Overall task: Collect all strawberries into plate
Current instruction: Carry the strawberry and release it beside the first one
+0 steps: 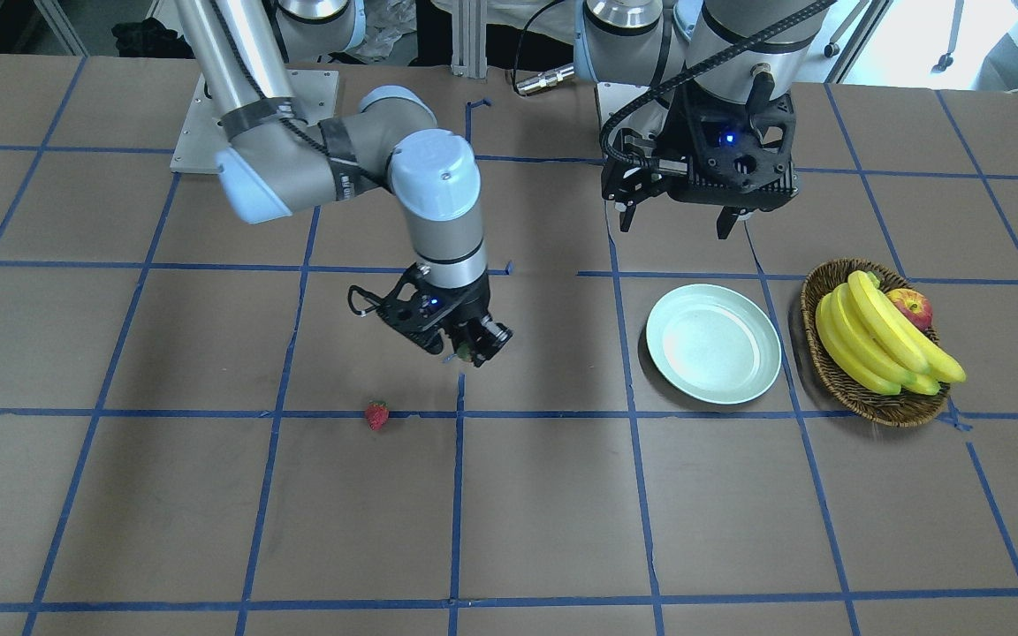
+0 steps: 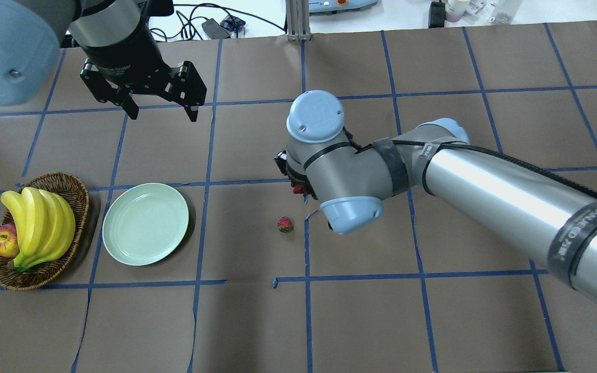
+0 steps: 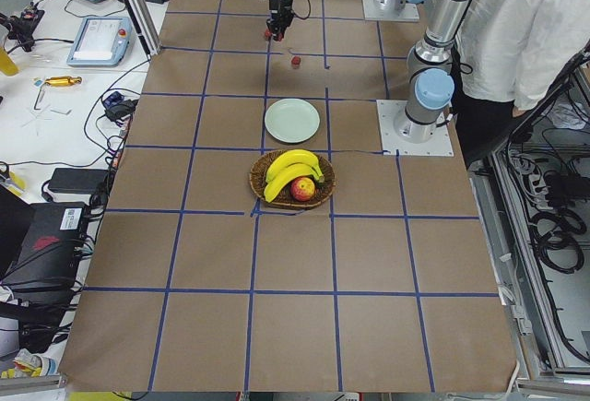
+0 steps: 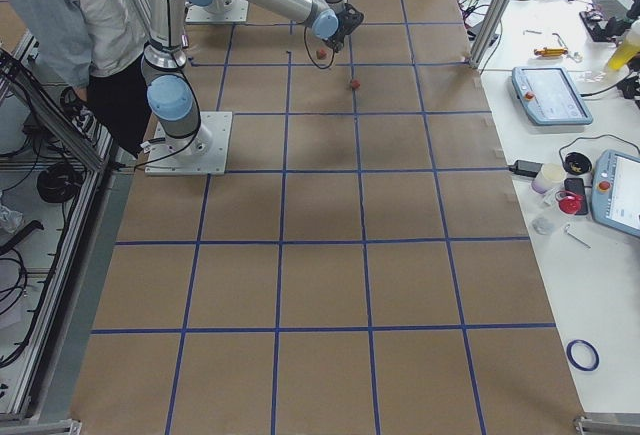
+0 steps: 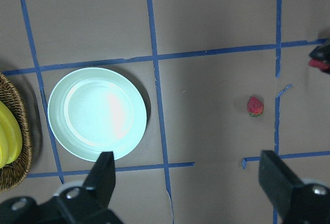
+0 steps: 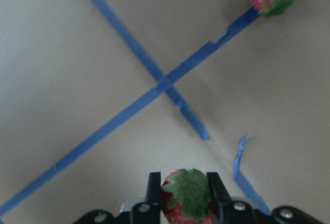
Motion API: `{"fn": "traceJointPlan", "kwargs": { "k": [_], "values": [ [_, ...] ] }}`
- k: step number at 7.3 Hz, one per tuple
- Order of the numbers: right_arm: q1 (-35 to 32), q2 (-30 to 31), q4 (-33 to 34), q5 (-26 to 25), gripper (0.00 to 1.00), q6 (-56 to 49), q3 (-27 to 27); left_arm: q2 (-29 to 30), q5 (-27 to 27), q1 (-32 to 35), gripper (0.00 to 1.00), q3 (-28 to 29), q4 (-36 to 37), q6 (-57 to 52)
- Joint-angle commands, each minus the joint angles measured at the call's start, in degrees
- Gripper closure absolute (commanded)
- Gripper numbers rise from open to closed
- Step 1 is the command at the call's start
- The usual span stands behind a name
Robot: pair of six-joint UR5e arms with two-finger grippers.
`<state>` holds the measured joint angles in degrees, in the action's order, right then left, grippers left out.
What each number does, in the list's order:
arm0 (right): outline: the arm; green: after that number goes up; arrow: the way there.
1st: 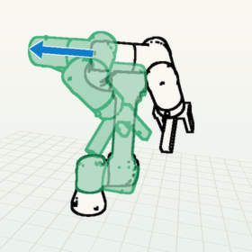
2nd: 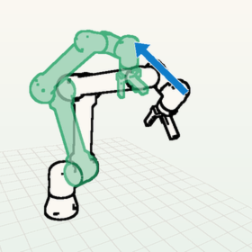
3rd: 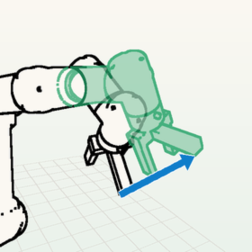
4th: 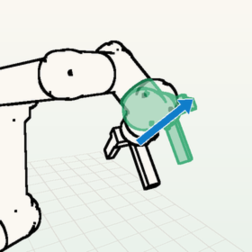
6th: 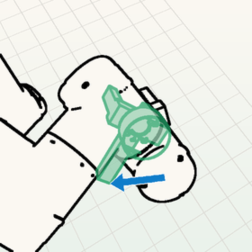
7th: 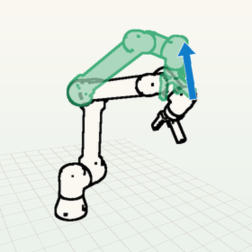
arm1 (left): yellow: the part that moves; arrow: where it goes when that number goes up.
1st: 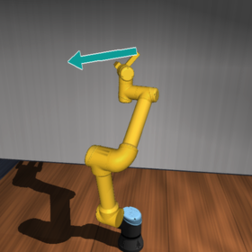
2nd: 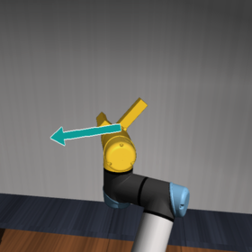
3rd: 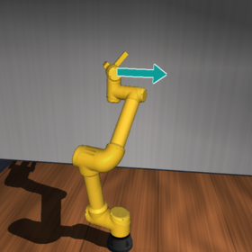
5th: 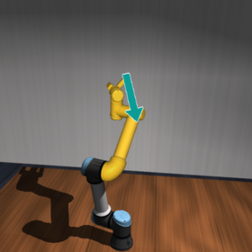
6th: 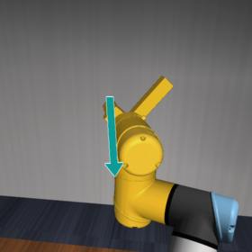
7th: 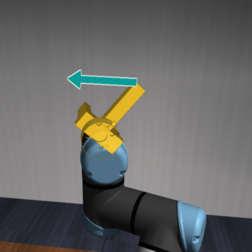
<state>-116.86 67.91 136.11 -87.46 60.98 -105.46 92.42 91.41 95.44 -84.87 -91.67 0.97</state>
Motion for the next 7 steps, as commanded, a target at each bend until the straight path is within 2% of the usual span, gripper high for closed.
{"fn": "traceJointPlan", "kwargs": {
  "k": [1, 2, 3, 4, 5, 6, 7],
  "values": [
    [-6.3, -2.7, 0.7, 1.2, 1.00, -9.8, 0.6, -0.2, -0.3, 0.0, 0.00, 0.0, 0.1, 0.0],
    [-8.0, -5.9, 0.7, 1.6, 0.98, -11.7, 2.7, -0.2, -0.3, 0.0, 0.00, -0.1, 0.1, 0.1],
    [-8.7, -8.3, -1.3, 1.5, 0.90, -11.8, 6.7, -0.2, -0.3, 0.0, 0.00, -0.1, 0.0, 0.1],
    [-8.7, -8.3, -6.0, 1.2, 0.35, -12.1, 9.0, -0.2, -0.2, 0.0, 0.00, -0.1, 0.0, 0.0],
    [-8.7, -8.2, -6.7, 0.4, 0.00, -14.9, 8.7, -0.2, -0.2, 0.0, 0.00, -0.1, 0.0, 0.0],
    [-8.6, -7.4, -7.1, -0.2, 0.00, -16.8, 8.3, -0.2, -0.1, 0.0, 0.00, -0.1, 0.1, 0.0],
    [-7.3, -4.6, -8.6, -3.0, 0.00, -18.3, 7.9, -0.2, 0.0, 0.0, 0.00, -0.1, 0.1, 0.0]
  ]
}}
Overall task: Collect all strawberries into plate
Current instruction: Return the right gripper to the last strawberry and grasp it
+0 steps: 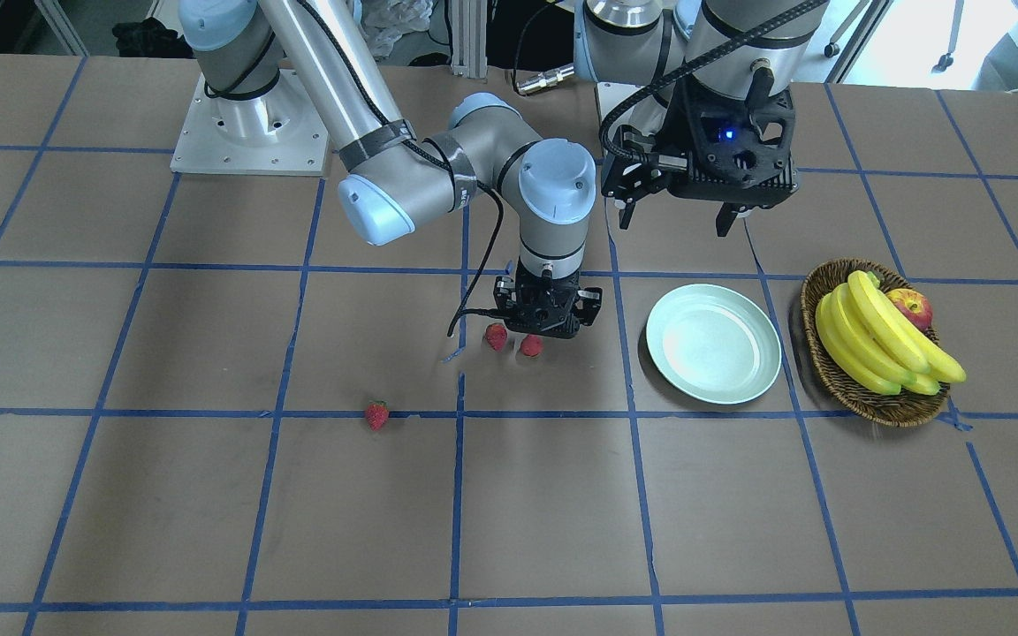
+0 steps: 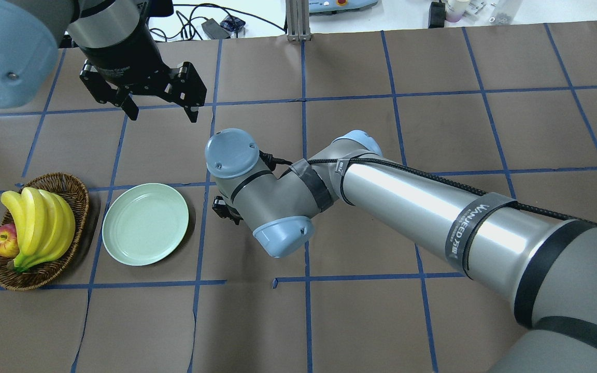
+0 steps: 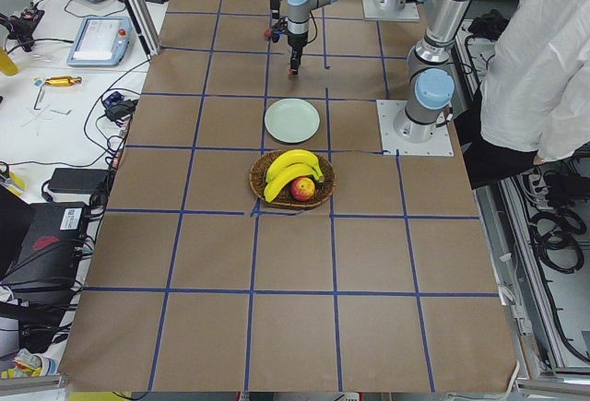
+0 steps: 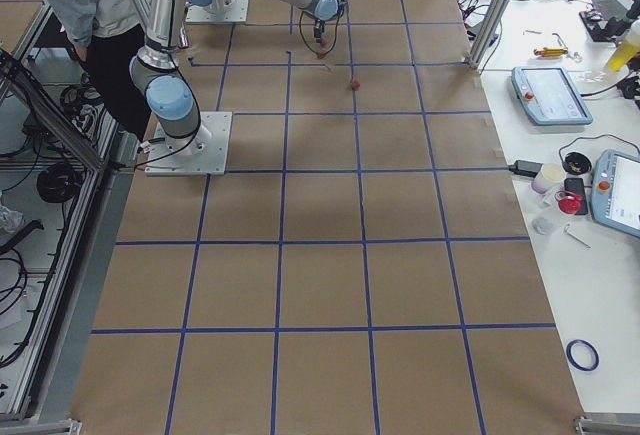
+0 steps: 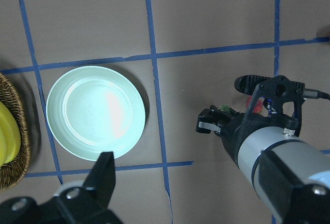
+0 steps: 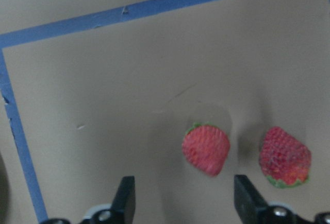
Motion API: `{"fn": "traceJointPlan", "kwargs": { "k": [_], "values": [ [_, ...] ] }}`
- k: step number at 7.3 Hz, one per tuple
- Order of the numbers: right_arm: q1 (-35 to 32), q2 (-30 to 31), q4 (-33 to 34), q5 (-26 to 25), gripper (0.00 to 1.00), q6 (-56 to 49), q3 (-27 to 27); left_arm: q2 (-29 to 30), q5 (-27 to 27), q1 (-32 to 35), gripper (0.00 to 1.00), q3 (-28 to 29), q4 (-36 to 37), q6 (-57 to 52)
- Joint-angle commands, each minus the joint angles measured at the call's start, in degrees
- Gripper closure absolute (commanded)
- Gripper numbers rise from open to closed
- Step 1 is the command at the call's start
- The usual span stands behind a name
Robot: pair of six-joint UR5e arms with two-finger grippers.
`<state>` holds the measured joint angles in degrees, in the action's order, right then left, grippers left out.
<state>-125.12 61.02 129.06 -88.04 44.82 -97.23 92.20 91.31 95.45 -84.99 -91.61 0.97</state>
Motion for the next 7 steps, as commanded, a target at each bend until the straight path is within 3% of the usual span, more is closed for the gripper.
{"fn": "traceJointPlan", "kwargs": {
  "k": [1, 4, 6, 7],
  "values": [
    [5.4, 6.2, -4.9, -3.7, 0.00, -6.0, -0.5, 0.1, 0.2, 0.0, 0.00, 0.0, 0.0, 0.0],
    [20.1, 7.8, -6.6, -3.5, 0.01, 9.4, -2.2, 0.2, 0.1, 0.0, 0.00, -0.1, 0.0, 0.0],
    [23.9, 5.0, 3.0, -2.1, 0.02, 27.1, -3.6, 0.2, 0.0, 0.0, 0.00, 0.0, 0.0, 0.0],
    [23.8, 2.7, 5.7, -1.4, 0.02, 27.7, -3.8, 0.1, 0.0, 0.0, 0.00, -0.1, 0.0, 0.0]
  ]
}}
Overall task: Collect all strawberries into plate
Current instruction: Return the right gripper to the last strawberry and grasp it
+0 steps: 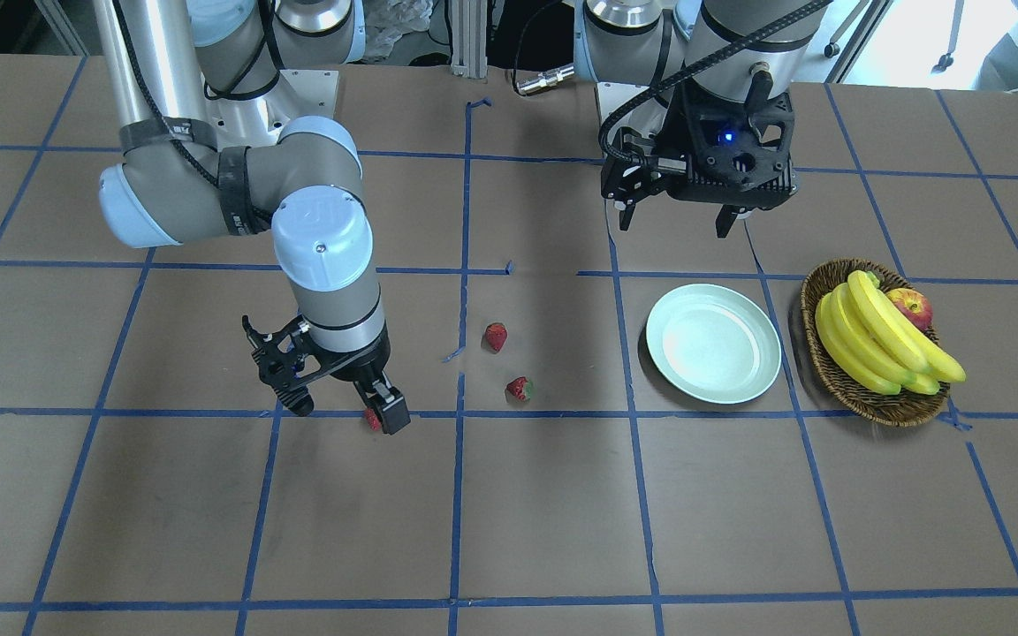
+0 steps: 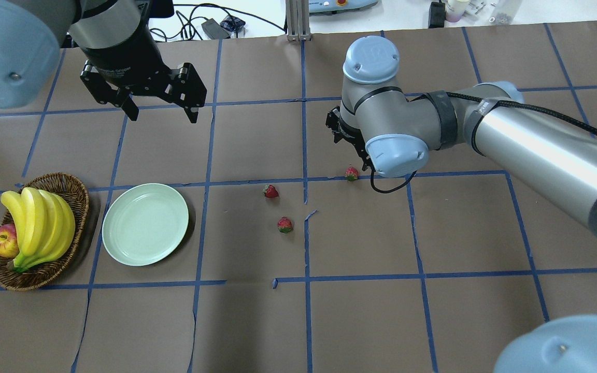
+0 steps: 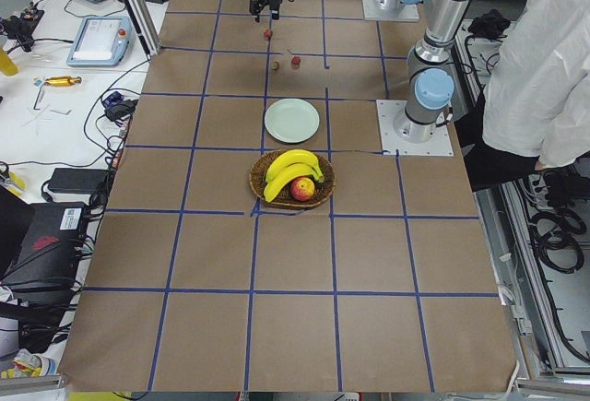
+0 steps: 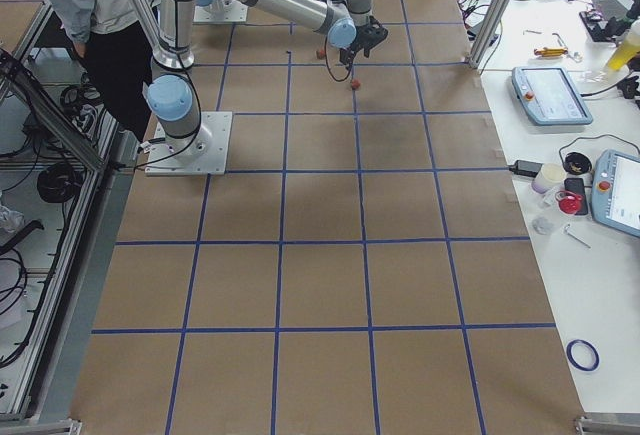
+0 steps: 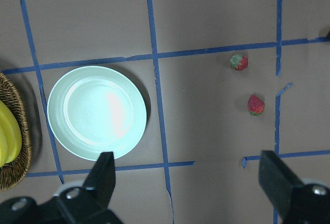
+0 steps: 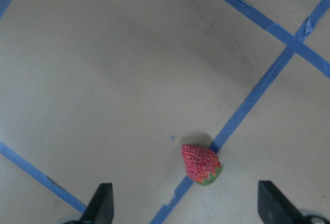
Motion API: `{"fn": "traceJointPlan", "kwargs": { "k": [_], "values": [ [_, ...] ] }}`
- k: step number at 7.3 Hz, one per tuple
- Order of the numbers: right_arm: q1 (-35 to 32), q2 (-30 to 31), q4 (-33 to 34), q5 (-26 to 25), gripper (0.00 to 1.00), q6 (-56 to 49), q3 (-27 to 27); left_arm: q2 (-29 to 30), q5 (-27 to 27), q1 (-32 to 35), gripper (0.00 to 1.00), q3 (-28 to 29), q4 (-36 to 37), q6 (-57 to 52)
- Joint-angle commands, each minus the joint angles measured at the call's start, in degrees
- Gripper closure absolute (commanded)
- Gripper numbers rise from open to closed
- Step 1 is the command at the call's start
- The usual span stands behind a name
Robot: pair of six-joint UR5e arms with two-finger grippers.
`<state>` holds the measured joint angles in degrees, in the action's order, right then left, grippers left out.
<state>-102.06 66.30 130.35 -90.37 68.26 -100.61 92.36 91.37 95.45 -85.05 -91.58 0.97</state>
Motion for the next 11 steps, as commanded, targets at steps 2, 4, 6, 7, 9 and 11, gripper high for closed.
{"fn": "traceJointPlan", "kwargs": {
  "k": [2, 4, 6, 7, 9, 11],
  "values": [
    [0.7, -3.9, 4.7, 1.8, 0.02, 3.8, -1.5, 0.3, -0.1, 0.0, 0.00, 0.0, 0.0, 0.1],
    [0.7, -4.1, 4.8, 1.6, 0.02, 1.4, -5.2, 0.2, -0.1, 0.0, 0.00, 0.0, 0.0, 0.0],
    [0.7, -4.2, 5.4, 1.8, 0.27, 1.3, -5.1, 0.3, -0.1, 0.0, 0.00, 0.0, -0.1, 0.1],
    [0.7, -4.1, 5.3, 1.7, 0.72, -0.7, -5.1, 0.2, -0.1, 0.0, 0.00, 0.0, -0.1, 0.1],
    [0.7, -3.7, 5.2, 1.8, 1.00, -3.3, -4.3, 0.3, -0.1, 0.0, 0.00, 0.0, 0.0, 0.0],
    [-2.0, -1.1, 4.0, 11.2, 1.00, -3.8, -0.9, 0.2, 0.0, 0.0, 0.00, 0.0, 0.0, 0.0]
  ]
}}
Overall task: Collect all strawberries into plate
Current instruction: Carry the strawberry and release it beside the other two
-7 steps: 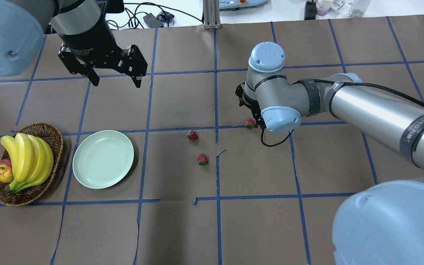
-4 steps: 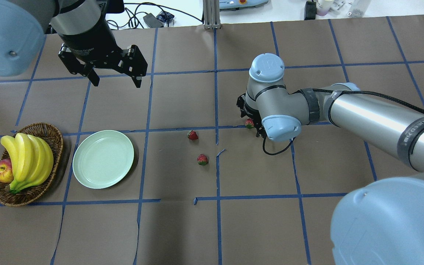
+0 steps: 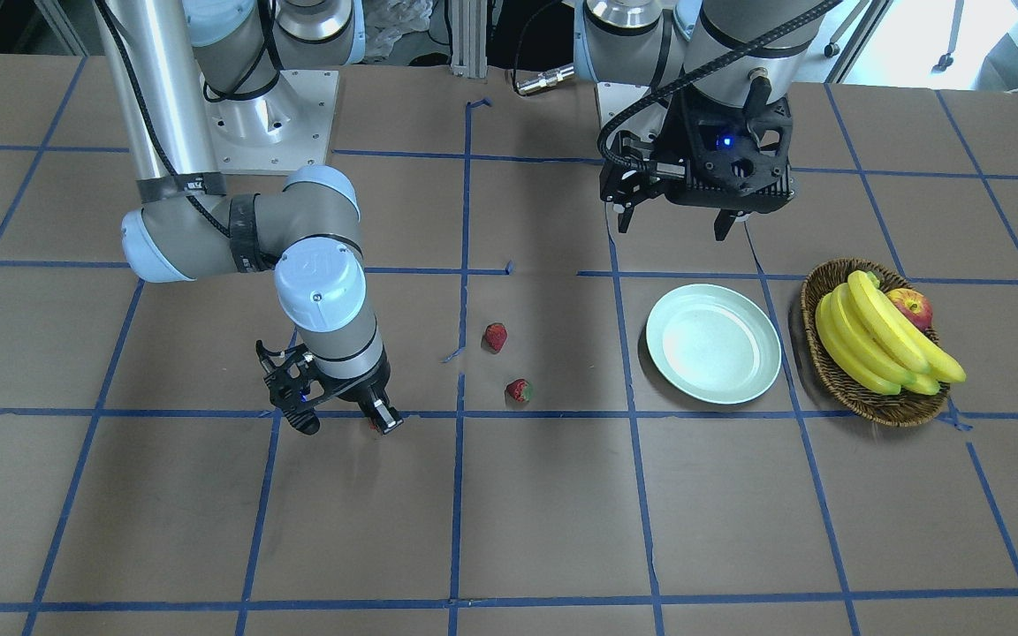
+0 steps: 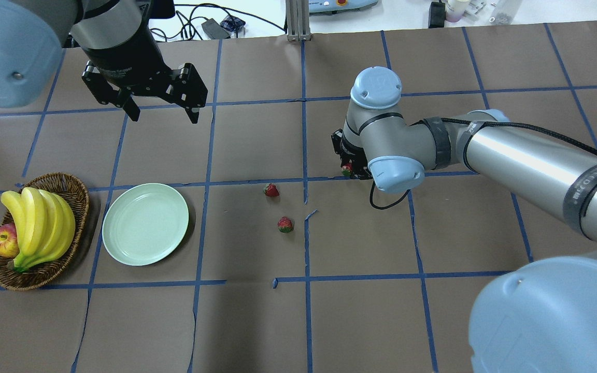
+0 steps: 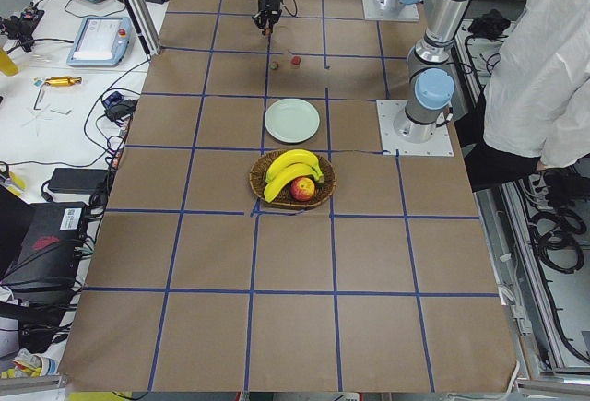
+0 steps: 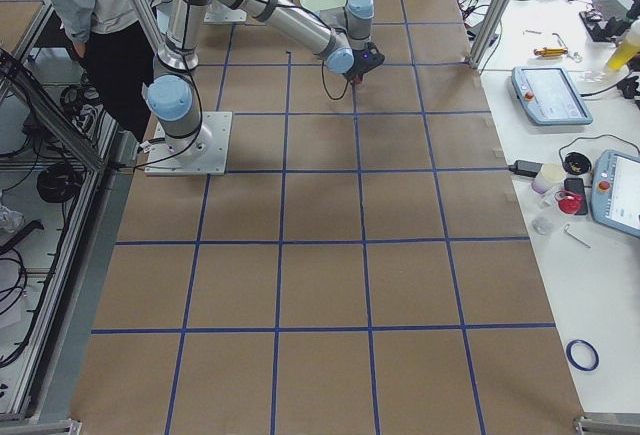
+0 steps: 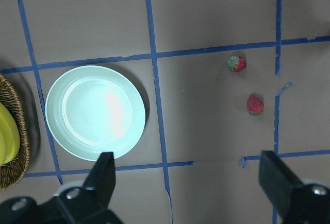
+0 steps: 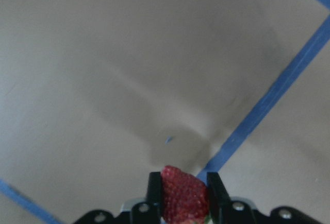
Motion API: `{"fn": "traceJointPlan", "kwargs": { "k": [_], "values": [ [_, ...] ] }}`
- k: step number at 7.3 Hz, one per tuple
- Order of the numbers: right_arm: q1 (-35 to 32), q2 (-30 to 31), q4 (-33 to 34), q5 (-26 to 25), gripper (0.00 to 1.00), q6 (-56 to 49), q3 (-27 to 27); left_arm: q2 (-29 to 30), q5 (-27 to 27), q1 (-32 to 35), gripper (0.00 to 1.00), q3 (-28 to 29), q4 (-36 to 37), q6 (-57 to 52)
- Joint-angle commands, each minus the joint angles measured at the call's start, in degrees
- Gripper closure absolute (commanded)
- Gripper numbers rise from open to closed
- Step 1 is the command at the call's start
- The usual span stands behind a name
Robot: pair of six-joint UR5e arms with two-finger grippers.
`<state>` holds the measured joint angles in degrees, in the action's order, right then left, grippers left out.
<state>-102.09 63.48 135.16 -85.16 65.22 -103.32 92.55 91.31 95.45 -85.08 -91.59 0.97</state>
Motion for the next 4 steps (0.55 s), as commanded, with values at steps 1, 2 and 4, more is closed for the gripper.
{"fn": "traceJointPlan", "kwargs": {
  "k": [1, 2, 4],
  "values": [
    [-4.6, 2.6, -3.0, 8.3, 1.00, -4.0, 2.0, -0.1, 0.2, 0.0, 0.00, 0.0, 0.0, 0.0],
    [-10.0, 2.4, -3.0, 9.4, 1.00, -6.3, 1.8, -0.2, 0.2, 0.0, 0.00, 0.0, -0.1, 0.0],
    [-18.5, 1.4, -4.4, 8.4, 1.00, -8.3, 1.6, -0.3, 0.2, 0.0, 0.00, 0.0, -0.1, 0.0]
  ]
}}
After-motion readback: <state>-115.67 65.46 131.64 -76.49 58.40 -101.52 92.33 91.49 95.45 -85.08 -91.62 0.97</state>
